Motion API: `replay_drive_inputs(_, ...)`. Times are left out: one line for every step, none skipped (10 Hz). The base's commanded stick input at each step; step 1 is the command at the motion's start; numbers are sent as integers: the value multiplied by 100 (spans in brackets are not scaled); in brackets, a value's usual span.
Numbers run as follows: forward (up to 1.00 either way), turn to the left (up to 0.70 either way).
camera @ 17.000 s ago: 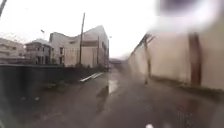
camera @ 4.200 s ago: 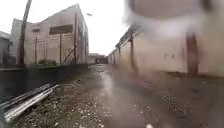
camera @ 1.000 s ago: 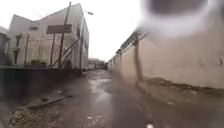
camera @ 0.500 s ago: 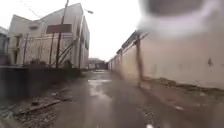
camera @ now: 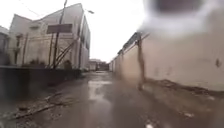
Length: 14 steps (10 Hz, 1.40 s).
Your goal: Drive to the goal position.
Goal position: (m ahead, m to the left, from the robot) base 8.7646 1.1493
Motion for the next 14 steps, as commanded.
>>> replay_drive_inputs(50, 7)
replay_drive_inputs(50, 7)
replay_drive_inputs(50, 7)
replay_drive_inputs(50, 7)
replay_drive_inputs(50, 7)
replay_drive_inputs(50, 7)
replay_drive_inputs(50, 7)
replay_drive_inputs(50, 7)
replay_drive_inputs(50, 7)
replay_drive_inputs(50, 7)
replay_drive_inputs(50, 7)
replay_drive_inputs(50, 7)
replay_drive_inputs(50, 7)
replay_drive_inputs(50, 7)
